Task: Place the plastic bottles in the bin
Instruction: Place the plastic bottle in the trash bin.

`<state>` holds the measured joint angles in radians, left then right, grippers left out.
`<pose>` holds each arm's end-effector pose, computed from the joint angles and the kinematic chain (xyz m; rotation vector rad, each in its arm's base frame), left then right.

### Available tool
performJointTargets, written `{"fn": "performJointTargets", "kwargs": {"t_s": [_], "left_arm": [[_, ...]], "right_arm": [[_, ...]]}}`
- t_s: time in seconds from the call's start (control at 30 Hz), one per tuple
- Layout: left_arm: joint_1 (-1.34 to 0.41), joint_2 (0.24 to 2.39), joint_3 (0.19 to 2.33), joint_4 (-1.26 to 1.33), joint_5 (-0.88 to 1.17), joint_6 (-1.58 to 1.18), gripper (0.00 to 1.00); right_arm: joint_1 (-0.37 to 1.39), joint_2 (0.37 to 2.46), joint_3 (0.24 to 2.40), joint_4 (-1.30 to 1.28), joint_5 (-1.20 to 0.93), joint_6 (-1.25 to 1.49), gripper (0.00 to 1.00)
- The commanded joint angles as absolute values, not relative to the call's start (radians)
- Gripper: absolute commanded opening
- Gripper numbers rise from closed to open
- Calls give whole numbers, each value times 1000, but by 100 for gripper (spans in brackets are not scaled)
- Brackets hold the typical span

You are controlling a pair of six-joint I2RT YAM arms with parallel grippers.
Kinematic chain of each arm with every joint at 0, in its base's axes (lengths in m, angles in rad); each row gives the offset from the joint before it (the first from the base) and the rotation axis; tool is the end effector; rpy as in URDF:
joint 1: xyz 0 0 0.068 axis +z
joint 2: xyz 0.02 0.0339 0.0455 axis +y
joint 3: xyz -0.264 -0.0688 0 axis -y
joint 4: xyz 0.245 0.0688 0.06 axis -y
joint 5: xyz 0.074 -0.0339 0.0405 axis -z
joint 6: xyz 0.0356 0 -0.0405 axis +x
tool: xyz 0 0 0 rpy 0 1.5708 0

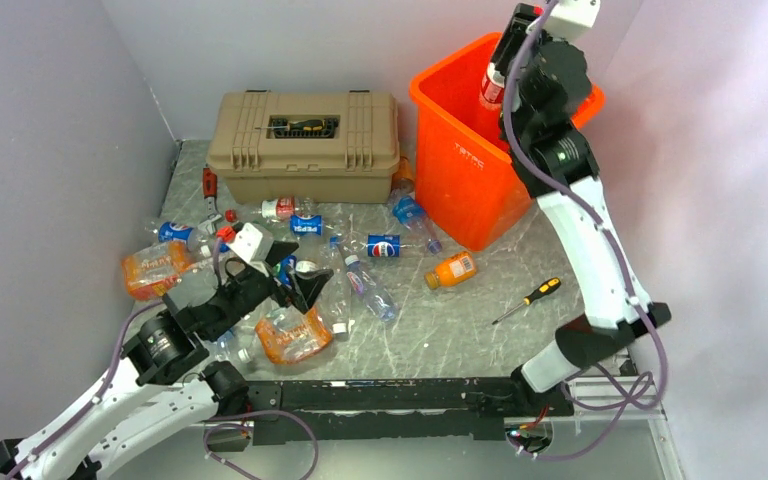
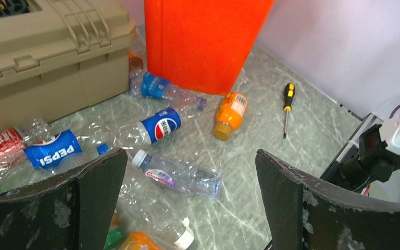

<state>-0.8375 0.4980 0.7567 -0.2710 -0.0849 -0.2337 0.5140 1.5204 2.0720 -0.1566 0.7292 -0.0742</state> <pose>0.0819 -0.0864 0.3589 0.4206 1.5814 -0.7645 0.2526 0.1154 0.5953 0.2867 1.2474 -0.0502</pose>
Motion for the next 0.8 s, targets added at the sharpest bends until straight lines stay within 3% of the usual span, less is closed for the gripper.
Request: {"fn": "performJointTargets", "kwargs": {"t_s": [0.0,0.13,0.17,0.27,0.33,0.43,0.57,0.77], "left_arm": [[-840,524,824,-315,-109,-250,99],[-840,509,814,-305,-107,-243,99],[-840,505,807,-297,-102,-240,99],[-840,507,809,-301,-101,-237,99],[-841,512,815,-314,-107,-239,99],[-839,516,818,-316,-115,-240,99],[-841,520,816,-316,-120,-241,99],[-840,541,821,-322,-110,-241,99]], "right_arm": [[369,1557,2125,-298,604,165,0],[333,1607,2097,-351,549,198,0],[327,1621,2106,-372,535,204,12],[316,1656,2126,-418,486,233,64],[314,1660,2136,-437,481,249,83],[314,1641,2136,-442,471,268,90],[348,1566,2111,-423,488,256,91],[594,1308,1880,-260,480,97,91]]}}
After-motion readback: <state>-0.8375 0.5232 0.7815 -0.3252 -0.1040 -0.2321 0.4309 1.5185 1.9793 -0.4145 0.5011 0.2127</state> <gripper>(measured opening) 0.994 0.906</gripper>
